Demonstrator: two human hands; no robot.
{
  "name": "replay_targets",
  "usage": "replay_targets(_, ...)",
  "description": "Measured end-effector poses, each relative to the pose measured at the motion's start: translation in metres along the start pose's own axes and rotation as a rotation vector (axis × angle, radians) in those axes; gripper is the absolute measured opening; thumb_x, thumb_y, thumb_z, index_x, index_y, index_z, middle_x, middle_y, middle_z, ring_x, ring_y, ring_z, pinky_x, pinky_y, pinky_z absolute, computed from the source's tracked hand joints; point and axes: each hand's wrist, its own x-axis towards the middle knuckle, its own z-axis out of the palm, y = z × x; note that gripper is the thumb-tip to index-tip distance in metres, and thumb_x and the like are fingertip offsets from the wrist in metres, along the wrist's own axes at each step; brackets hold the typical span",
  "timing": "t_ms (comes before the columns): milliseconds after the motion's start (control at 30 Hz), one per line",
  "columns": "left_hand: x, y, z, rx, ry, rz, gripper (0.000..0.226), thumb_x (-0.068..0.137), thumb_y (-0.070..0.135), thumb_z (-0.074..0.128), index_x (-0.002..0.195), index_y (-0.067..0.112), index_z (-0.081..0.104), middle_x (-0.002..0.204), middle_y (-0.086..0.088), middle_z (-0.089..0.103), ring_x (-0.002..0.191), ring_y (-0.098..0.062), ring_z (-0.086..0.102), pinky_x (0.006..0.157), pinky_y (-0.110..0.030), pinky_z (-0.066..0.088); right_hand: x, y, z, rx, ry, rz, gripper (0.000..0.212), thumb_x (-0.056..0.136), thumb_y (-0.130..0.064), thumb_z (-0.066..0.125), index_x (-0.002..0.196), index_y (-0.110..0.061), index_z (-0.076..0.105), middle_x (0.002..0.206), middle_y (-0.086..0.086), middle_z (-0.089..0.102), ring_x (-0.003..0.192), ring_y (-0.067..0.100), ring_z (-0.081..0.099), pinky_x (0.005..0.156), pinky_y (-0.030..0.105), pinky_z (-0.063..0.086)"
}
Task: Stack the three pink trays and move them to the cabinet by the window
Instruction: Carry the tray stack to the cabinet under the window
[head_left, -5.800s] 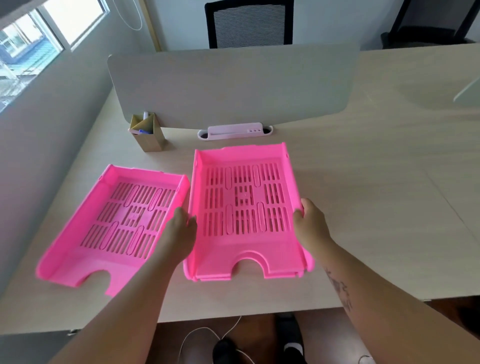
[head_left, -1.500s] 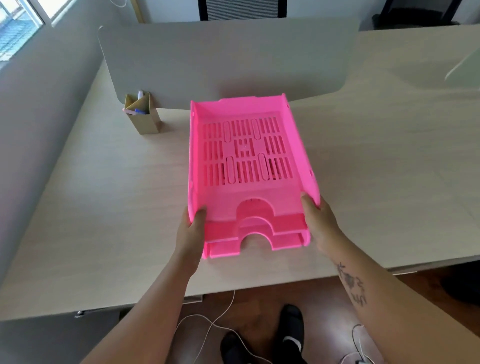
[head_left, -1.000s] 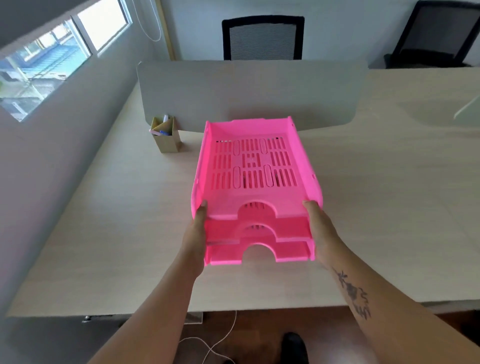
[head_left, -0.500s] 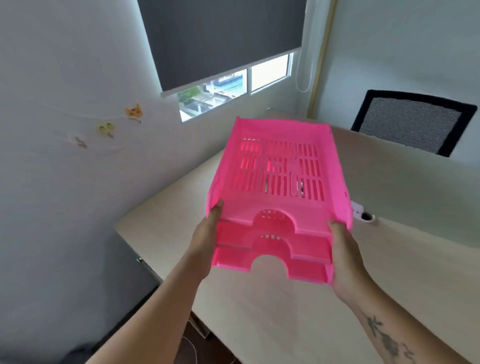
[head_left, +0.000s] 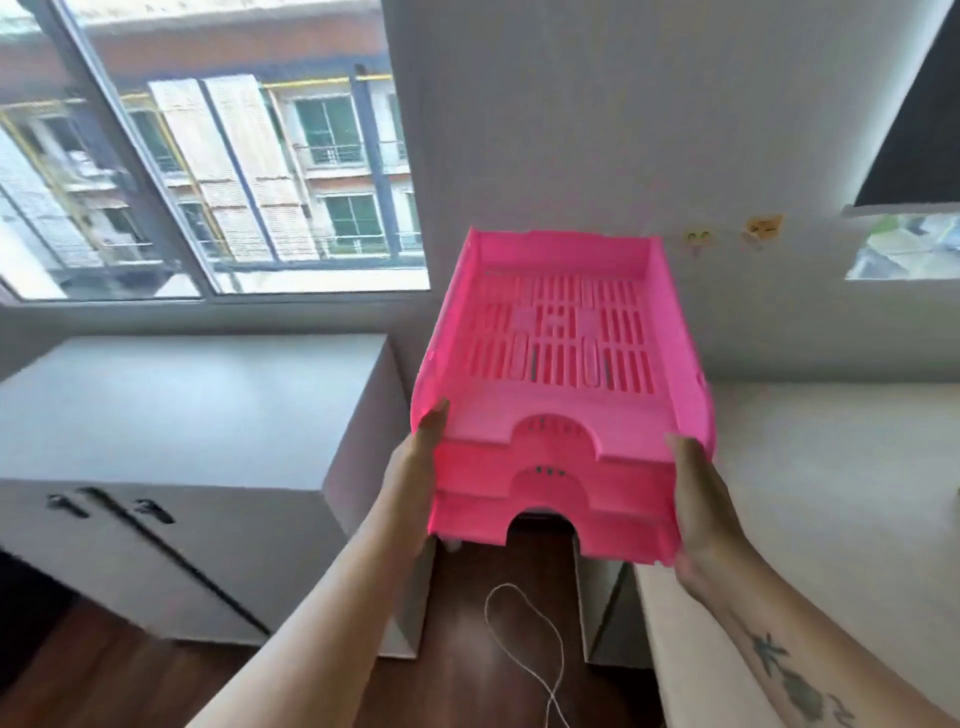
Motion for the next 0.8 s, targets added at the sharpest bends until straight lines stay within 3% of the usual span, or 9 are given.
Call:
replay_targets(167, -0.036, 0.044, -0.111, -0.075, 0.180, 0.095, 0.070, 0.074, 0.068, 0.061, 0.124, 0.020, 0.066, 0.115, -0.021, 0.072, 0.103, -0.042, 0.069, 0.091, -0.062, 0.052, 0.002, 0.010, 0.130, -0.033, -0.291, -0.013, 0.034, 0.086, -0.052, 0.054, 0.110, -0.029, 0.063, 0.107, 0.018, 0.071, 0.095, 0.038, 0.070, 0.078, 0.065, 0.055)
replay_targets(367, -0.056, 0.097, -0.231, -0.076, 0.340, 0.158, 0.066, 0.079, 0.072, 0.054, 0.127, 0.029, 0.061, 0.115, -0.018, 0.073, 0.101, -0.042, 0.070, 0.087, -0.068, 0.050, -0.019, 0.022, 0.270, -0.009, -0.599, 0.049, 0.096, 0.048, -0.077, 0.074, 0.128, -0.025, 0.059, 0.112, 0.019, 0.073, 0.095, 0.043, 0.072, 0.077, 0.066, 0.055)
replay_targets(433, -0.056, 0.113, -0.267, -0.074, 0.351, 0.170, 0.060, 0.082, 0.071, 0.051, 0.122, 0.029, 0.064, 0.112, -0.019, 0.073, 0.098, -0.043, 0.071, 0.086, -0.068, 0.051, -0.025, 0.026, 0.313, -0.018, -0.625, 0.037, 0.103, 0.045, -0.079, 0.073, 0.130, -0.023, 0.057, 0.114, 0.021, 0.072, 0.095, 0.045, 0.071, 0.078, 0.067, 0.054)
replay_targets(567, -0.041, 0.139, -0.337, -0.090, 0.327, 0.143, 0.058, 0.081, 0.071, 0.051, 0.117, 0.028, 0.067, 0.111, -0.021, 0.073, 0.098, -0.044, 0.071, 0.085, -0.068, 0.051, -0.032, 0.041, 0.388, -0.020, -0.603, 0.026, 0.072, 0.069, -0.073, 0.061, 0.120, -0.022, 0.062, 0.108, 0.020, 0.074, 0.088, 0.043, 0.073, 0.073, 0.064, 0.057)
replay_targets(667, -0.023, 0.154, -0.392, -0.072, 0.276, 0.119, 0.061, 0.082, 0.071, 0.050, 0.121, 0.026, 0.064, 0.110, -0.021, 0.073, 0.098, -0.045, 0.071, 0.081, -0.065, 0.054, -0.035, 0.060, 0.442, -0.030, -0.571, 0.037, 0.050, 0.087, -0.064, 0.051, 0.115, -0.024, 0.062, 0.099, 0.015, 0.076, 0.077, 0.036, 0.075, 0.062, 0.051, 0.061)
replay_targets(800, 0.010, 0.172, -0.464, -0.060, 0.265, 0.065, 0.066, 0.077, 0.075, 0.052, 0.121, 0.027, 0.064, 0.110, -0.021, 0.073, 0.098, -0.045, 0.070, 0.081, -0.066, 0.054, -0.037, 0.086, 0.511, -0.013, -0.505, 0.068, 0.053, 0.087, -0.065, 0.051, 0.123, -0.026, 0.059, 0.106, 0.017, 0.074, 0.084, 0.042, 0.074, 0.067, 0.062, 0.058)
